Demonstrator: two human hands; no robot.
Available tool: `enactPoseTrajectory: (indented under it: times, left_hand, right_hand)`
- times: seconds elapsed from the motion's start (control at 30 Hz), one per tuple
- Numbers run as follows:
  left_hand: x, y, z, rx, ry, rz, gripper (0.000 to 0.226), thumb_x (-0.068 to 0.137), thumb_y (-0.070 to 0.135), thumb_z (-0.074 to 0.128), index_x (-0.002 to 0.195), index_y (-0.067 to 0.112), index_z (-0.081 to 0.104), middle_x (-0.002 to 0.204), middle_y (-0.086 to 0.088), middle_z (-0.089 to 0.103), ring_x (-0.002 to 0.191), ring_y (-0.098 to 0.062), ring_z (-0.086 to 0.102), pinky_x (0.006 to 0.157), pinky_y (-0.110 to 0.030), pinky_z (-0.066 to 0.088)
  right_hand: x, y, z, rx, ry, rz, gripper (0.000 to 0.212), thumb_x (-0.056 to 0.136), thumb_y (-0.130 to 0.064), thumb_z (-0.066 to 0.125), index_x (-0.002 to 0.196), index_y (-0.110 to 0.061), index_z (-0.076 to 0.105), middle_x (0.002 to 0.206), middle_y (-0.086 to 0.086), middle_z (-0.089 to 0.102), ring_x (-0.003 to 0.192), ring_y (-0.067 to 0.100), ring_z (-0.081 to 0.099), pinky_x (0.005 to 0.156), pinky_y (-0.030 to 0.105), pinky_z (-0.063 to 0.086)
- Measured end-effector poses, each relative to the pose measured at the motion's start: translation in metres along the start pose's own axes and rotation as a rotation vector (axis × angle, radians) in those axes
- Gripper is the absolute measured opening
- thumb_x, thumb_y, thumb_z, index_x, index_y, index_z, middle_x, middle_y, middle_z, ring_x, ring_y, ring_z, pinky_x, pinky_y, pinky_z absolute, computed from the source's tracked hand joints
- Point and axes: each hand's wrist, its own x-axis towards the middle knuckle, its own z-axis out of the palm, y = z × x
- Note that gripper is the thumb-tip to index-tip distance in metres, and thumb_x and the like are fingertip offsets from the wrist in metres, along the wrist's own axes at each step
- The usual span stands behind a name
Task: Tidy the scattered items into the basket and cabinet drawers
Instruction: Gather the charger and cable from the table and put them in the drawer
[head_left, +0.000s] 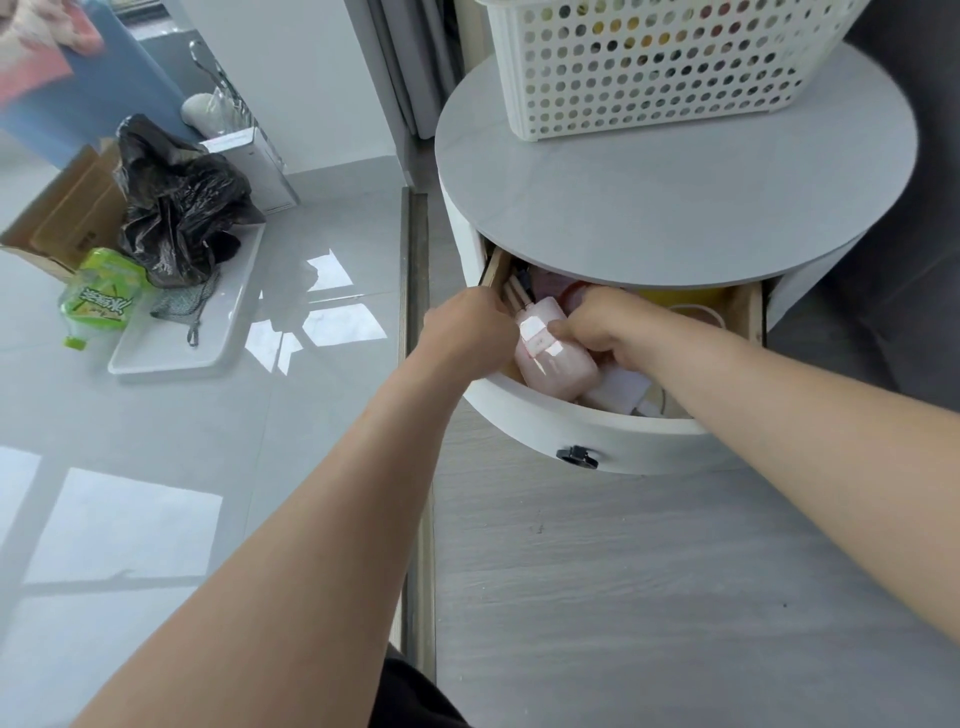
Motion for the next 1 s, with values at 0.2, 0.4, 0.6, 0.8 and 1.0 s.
enactPoseTrajectory:
  times: [0.2,0.4,0.6,0.8,1.0]
  left_hand:
    - [0.001,0.002,0.005,0.088,0.021,0.011,0.035,0.083,0.007,0.040,0.109,0.013,0.063,0.108,-0.009,0.064,0.107,-0.034,0.055,0.094,-0.042,0.049]
    - [0.002,0.002,0.007,0.123,0.035,0.013,0.039,0.084,0.007,0.038,0.113,0.015,0.063,0.110,-0.009,0.063,0.109,-0.034,0.054,0.096,-0.043,0.048]
    - [0.008,-0.002,0.012,0.147,0.059,0.013,0.039,0.082,0.010,0.039,0.110,0.017,0.065,0.103,-0.007,0.064,0.108,-0.033,0.051,0.093,-0.040,0.048]
    - [0.009,-0.004,0.031,0.184,0.267,0.008,0.032,0.080,0.011,0.043,0.101,0.017,0.067,0.090,-0.002,0.061,0.104,-0.031,0.047,0.082,-0.034,0.042]
    - [-0.005,0.006,0.030,0.074,0.306,-0.076,0.036,0.083,0.014,0.045,0.116,0.017,0.059,0.122,-0.010,0.051,0.121,-0.033,0.036,0.093,-0.046,0.039]
  right_hand:
    - [0.003,-0.006,0.012,0.085,0.004,-0.015,0.013,0.099,-0.017,0.054,0.098,-0.004,0.055,0.068,0.015,0.057,0.052,0.025,0.051,0.050,0.031,0.044]
    - [0.010,0.007,0.012,-0.493,0.021,-0.154,0.056,0.098,-0.043,0.048,0.118,0.009,0.056,0.123,0.032,0.056,0.118,0.043,0.053,0.100,0.046,0.039]
    - [-0.003,0.022,-0.003,-0.673,0.078,-0.352,0.048,0.091,-0.042,0.060,0.114,0.000,0.056,0.112,0.019,0.062,0.109,0.035,0.057,0.086,0.035,0.042]
    - [-0.021,0.015,-0.002,-0.680,-0.007,-0.413,0.027,0.091,-0.029,0.061,0.107,-0.007,0.059,0.108,0.018,0.064,0.103,0.035,0.060,0.077,0.032,0.040]
    - [-0.073,0.031,-0.037,-0.749,0.119,-0.531,0.044,0.098,-0.041,0.042,0.066,-0.014,0.055,0.075,0.010,0.060,0.076,0.030,0.057,0.066,0.035,0.047]
